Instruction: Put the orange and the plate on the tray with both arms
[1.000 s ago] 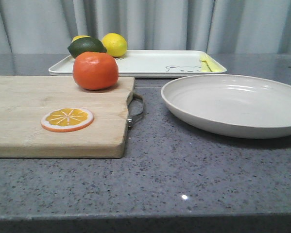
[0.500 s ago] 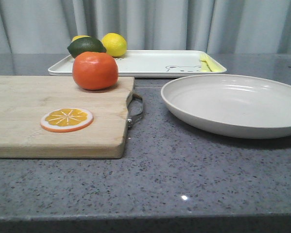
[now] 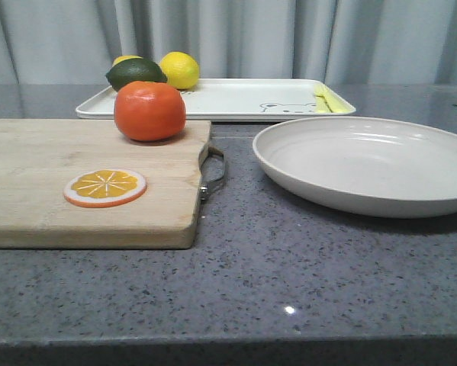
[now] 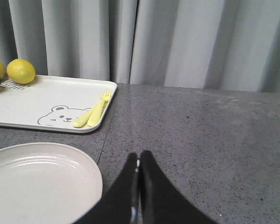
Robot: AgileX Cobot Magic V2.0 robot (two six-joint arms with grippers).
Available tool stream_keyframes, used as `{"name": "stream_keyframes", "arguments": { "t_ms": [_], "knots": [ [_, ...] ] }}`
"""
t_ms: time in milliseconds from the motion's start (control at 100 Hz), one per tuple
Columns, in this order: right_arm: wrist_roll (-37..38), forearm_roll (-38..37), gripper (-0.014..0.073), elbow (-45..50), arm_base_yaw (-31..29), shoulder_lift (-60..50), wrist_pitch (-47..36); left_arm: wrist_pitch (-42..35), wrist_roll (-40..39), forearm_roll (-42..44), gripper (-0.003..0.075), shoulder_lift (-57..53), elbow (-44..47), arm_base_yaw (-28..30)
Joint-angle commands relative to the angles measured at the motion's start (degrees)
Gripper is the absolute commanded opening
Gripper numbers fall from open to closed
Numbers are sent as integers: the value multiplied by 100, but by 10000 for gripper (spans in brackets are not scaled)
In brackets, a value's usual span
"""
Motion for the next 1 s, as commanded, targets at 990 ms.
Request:
{"name": "stream_keyframes", "arguments": {
  "t_ms": [990],
  "knots": [
    [-10, 181, -60, -811, 5, 828, -462, -654, -20, -156, 78, 813, -724, 23]
  ]
}}
